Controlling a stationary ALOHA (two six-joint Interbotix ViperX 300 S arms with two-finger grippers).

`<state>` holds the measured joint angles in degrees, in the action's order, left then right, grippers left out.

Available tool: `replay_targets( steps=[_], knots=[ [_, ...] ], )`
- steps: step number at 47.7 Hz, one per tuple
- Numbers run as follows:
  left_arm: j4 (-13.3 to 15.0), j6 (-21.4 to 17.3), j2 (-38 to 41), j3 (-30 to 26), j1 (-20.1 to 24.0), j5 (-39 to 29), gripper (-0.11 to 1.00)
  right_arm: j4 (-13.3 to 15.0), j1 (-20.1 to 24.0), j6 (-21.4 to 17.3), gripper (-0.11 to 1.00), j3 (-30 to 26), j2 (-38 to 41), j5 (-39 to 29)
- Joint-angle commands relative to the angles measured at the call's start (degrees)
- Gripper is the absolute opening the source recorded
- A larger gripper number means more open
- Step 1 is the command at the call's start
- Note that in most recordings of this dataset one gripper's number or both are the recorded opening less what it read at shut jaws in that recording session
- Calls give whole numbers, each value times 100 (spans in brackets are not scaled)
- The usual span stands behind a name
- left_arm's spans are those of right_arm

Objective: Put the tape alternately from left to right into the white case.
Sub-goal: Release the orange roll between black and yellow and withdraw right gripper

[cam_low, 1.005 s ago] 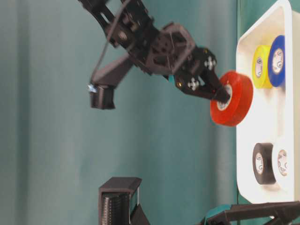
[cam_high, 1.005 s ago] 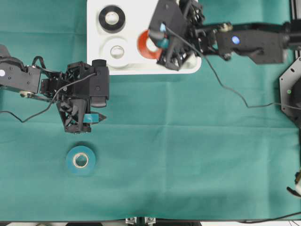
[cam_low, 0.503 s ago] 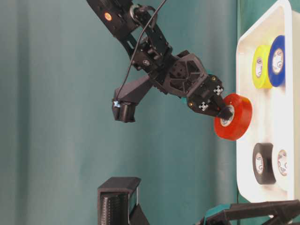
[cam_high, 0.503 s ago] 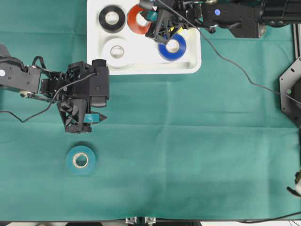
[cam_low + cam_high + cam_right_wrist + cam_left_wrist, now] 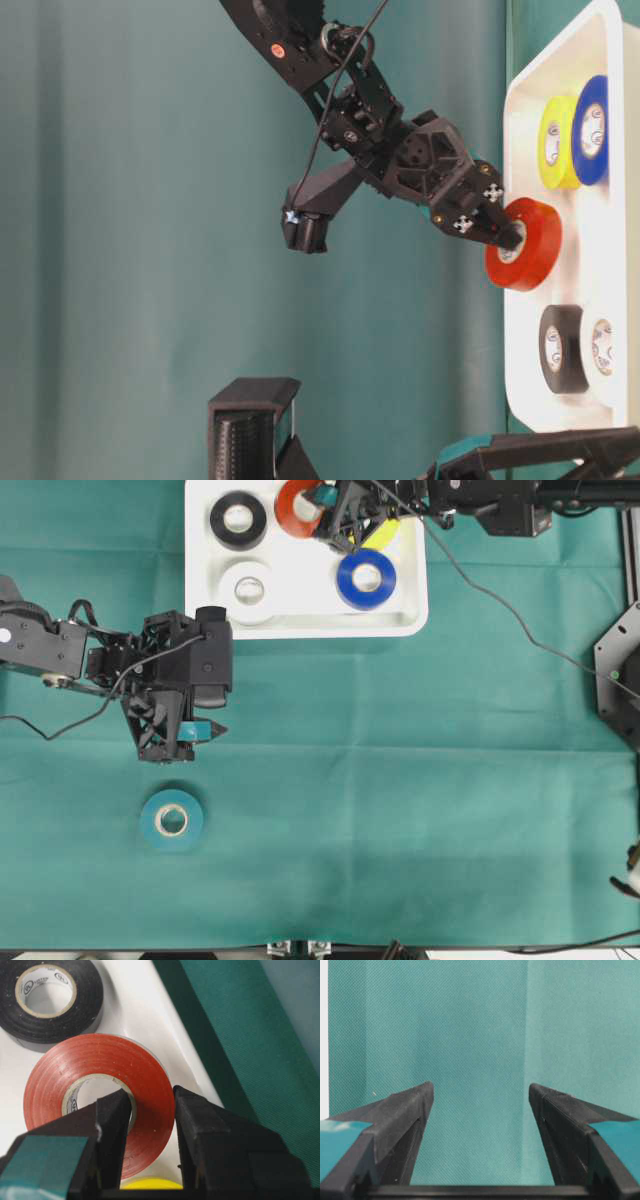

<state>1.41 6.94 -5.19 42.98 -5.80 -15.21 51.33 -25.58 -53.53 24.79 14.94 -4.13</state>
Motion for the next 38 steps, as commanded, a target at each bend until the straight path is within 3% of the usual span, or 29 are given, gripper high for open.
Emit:
replay_targets(
  steps=[1,10,27,36,38],
  knots=[
    [-9,-9,-70,-53,-18,44,92,26,-18,18,29,-132,-70,53],
    [-9,0,-70,-53,-18,44,92,211,-26,26,29,-141,-18,105],
    [0,18,-70,-70,-18,44,92,211,-26,26,30,-185,-18,-9],
    [0,18,-70,-62,-18,35,92,211,-18,26,81,-176,-44,-70],
    [-9,18,-79,-62,-18,35,92,220,-26,26,85,-176,-53,-79]
  ],
)
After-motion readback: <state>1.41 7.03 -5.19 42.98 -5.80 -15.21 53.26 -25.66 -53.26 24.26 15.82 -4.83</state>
